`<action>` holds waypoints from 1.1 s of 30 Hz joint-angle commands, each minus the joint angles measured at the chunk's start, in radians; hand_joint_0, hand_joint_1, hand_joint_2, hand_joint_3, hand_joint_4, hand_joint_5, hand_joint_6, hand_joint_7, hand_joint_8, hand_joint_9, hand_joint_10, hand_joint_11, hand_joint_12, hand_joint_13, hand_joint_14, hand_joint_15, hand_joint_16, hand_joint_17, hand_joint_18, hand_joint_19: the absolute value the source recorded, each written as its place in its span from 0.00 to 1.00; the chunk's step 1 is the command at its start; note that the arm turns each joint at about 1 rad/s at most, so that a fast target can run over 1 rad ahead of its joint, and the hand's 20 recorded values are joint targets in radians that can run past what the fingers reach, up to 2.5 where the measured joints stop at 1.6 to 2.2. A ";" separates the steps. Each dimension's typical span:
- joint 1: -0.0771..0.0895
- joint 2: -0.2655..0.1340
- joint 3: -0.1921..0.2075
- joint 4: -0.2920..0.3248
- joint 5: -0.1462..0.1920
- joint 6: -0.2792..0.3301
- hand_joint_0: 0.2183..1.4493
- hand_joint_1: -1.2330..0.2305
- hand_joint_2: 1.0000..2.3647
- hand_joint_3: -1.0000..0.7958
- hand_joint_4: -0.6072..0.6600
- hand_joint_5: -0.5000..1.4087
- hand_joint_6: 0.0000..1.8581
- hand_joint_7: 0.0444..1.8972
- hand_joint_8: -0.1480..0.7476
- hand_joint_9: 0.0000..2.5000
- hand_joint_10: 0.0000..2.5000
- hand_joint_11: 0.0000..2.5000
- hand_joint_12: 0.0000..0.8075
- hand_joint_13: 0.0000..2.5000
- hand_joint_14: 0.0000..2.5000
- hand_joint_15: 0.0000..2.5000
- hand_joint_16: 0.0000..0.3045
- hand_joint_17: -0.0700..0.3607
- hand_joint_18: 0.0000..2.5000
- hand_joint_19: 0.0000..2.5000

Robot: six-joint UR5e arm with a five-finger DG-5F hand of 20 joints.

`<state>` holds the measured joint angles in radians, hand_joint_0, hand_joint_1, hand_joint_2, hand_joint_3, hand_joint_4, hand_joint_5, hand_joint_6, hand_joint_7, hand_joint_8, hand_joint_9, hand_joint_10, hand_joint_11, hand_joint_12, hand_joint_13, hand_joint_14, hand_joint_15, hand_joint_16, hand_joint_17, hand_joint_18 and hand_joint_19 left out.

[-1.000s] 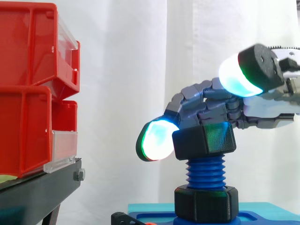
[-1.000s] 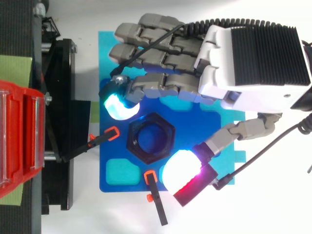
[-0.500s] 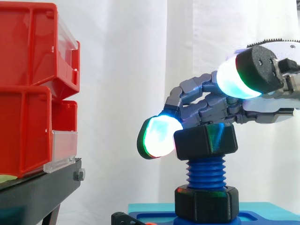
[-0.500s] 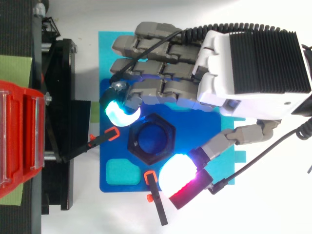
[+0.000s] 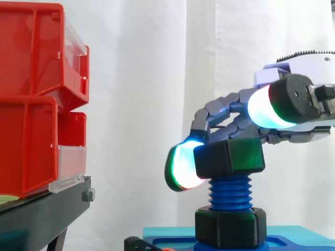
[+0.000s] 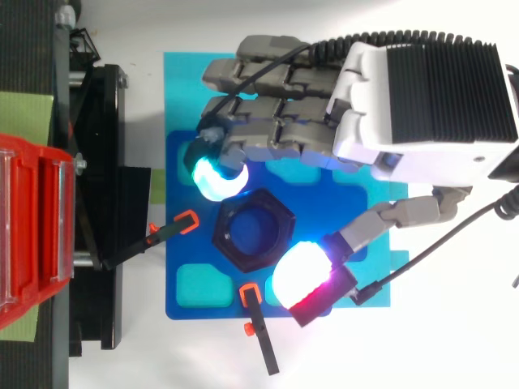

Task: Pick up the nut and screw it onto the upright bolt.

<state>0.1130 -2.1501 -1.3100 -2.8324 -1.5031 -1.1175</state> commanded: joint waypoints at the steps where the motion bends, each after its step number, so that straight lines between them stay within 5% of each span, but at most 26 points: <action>1: -0.009 0.001 0.000 -0.016 0.000 -0.001 0.21 0.59 0.00 0.28 0.75 0.20 0.27 0.50 0.51 0.20 0.00 0.00 0.43 0.12 0.00 0.00 0.18 0.45 0.09 0.00; 12: -0.029 0.035 0.003 -0.016 -0.005 -0.047 0.21 0.60 0.00 0.28 0.76 0.22 0.27 0.55 0.51 0.22 0.00 0.00 0.43 0.13 0.00 0.00 0.17 0.44 0.10 0.00; 20: -0.038 0.033 0.002 -0.001 -0.022 -0.051 0.18 0.68 0.00 0.28 0.66 0.17 0.27 0.35 0.46 0.12 0.00 0.00 0.46 0.05 0.00 0.00 0.21 0.49 0.03 0.00; 25: -0.030 0.033 0.003 0.044 -0.052 -0.051 0.18 0.81 0.00 0.28 0.64 0.17 0.27 0.33 0.43 0.08 0.00 0.00 0.46 0.02 0.00 0.00 0.21 0.50 0.00 0.00; 33: -0.007 0.032 0.003 0.056 -0.049 -0.050 0.19 0.92 0.00 0.28 0.60 0.18 0.27 0.32 0.41 0.07 0.00 0.00 0.45 0.00 0.00 0.00 0.21 0.49 0.00 0.00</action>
<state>0.0970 -2.1181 -1.3077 -2.7781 -1.5521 -1.1678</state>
